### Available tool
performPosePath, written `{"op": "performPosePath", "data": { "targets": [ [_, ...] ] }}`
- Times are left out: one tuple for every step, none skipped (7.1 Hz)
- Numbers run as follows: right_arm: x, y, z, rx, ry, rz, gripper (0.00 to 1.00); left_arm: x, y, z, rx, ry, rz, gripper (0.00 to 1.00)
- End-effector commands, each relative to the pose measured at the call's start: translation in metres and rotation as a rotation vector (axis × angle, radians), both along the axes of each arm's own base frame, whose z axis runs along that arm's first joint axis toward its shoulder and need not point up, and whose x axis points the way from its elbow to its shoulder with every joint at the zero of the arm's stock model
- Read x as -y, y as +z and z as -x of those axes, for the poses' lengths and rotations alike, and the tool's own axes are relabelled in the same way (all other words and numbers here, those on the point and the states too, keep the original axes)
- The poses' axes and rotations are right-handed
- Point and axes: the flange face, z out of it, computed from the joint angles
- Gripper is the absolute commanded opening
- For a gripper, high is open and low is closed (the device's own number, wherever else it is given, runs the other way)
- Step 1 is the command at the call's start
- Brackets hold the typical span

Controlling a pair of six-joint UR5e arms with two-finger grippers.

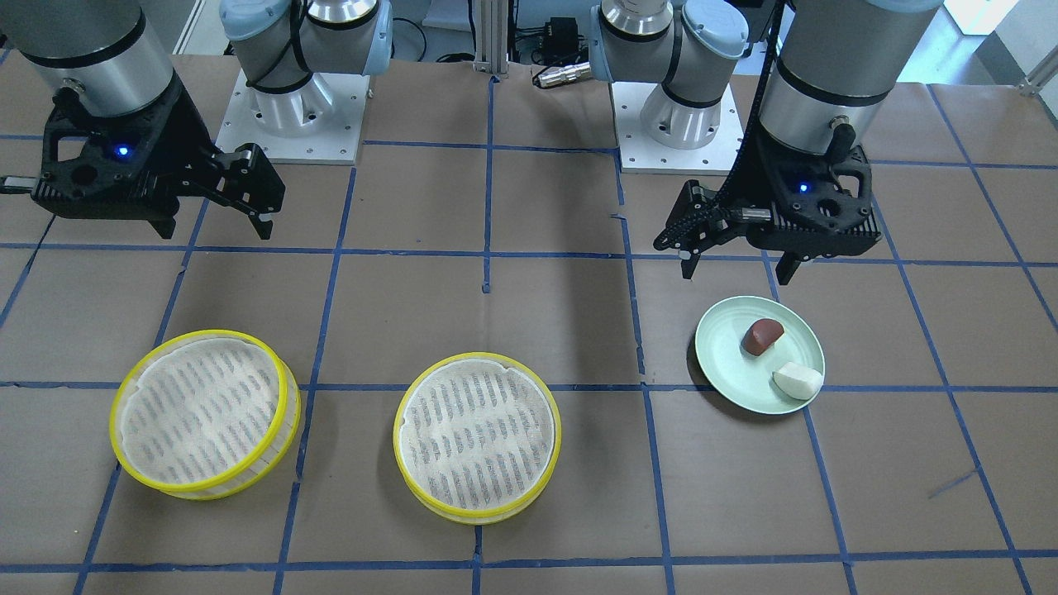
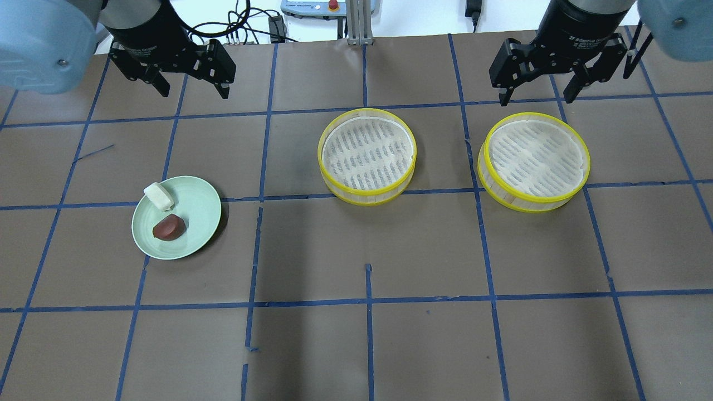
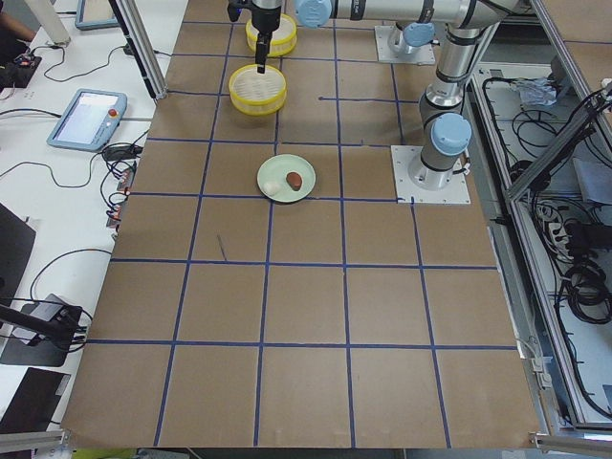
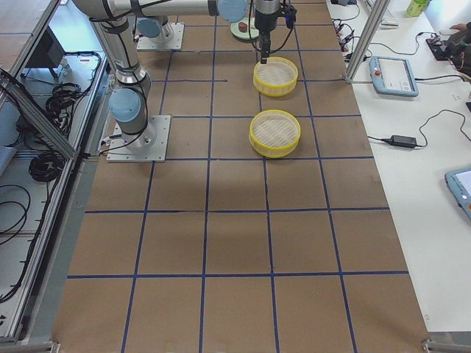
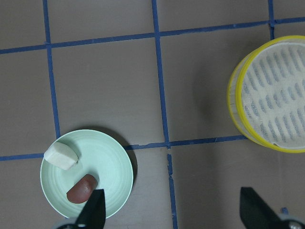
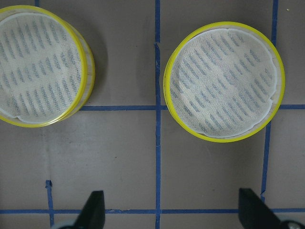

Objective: Stack buns with steamer

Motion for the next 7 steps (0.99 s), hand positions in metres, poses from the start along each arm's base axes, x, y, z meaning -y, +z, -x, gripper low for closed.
{"op": "performPosePath", "data": {
  "targets": [
    [0.001,-0.005,0.0,-0.002,0.001,-0.01,1.0,0.0,-0.001,-0.001,0.0,0.0,-0.003,1.0],
    [0.003,-0.006,0.0,0.0,0.002,-0.011,1.0,0.0,-0.001,-0.001,0.0,0.0,-0.003,1.0],
    [0.003,-0.006,0.001,-0.002,-0.001,-0.013,1.0,0.0,-0.004,-0.003,0.0,0.003,-0.009,1.0],
    [0.003,-0.006,0.002,0.0,-0.002,-0.01,1.0,-0.003,-0.015,-0.004,0.006,-0.009,-0.029,1.0],
    [0.002,-0.01,0.002,-0.001,-0.002,-0.02,1.0,-0.006,-0.027,-0.006,0.006,-0.016,-0.058,1.0],
    [0.001,-0.015,0.002,-0.001,-0.002,-0.033,1.0,-0.008,-0.051,-0.03,0.003,0.024,-0.12,1.0],
    [0.0,-0.017,0.002,0.001,-0.013,-0.037,1.0,-0.007,-0.077,-0.075,-0.02,0.09,-0.169,1.0]
  ]
}}
